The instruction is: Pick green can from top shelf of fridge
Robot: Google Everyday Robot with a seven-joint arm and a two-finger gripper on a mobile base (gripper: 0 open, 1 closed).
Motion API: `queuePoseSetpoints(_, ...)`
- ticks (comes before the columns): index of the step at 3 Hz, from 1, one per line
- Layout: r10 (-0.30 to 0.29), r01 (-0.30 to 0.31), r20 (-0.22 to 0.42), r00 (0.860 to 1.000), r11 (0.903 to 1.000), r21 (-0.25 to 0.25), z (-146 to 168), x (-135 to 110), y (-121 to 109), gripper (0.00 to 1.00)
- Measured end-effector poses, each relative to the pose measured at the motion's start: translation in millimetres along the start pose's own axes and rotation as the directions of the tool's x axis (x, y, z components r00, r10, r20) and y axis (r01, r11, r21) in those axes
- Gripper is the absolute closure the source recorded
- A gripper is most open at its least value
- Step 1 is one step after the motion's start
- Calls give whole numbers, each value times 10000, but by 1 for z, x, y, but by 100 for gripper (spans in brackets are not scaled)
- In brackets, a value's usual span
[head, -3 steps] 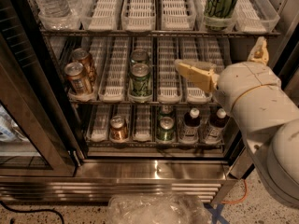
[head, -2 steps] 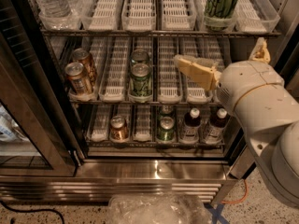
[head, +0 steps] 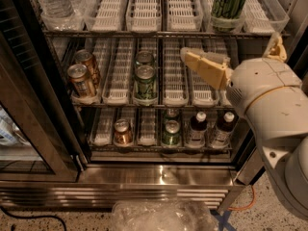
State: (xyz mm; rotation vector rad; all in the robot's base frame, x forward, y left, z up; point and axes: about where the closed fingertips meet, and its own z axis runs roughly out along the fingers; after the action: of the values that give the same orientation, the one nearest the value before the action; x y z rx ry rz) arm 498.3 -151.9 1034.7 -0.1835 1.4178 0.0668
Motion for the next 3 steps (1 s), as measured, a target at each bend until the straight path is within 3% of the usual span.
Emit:
queuePoseSetpoints(1, -774, 769, 135, 9969, 9965, 338, -2, -21, 2, 0)
queuePoseSetpoints(3, -838, 837, 5, 9965, 9961, 261, -1, -21, 5, 0)
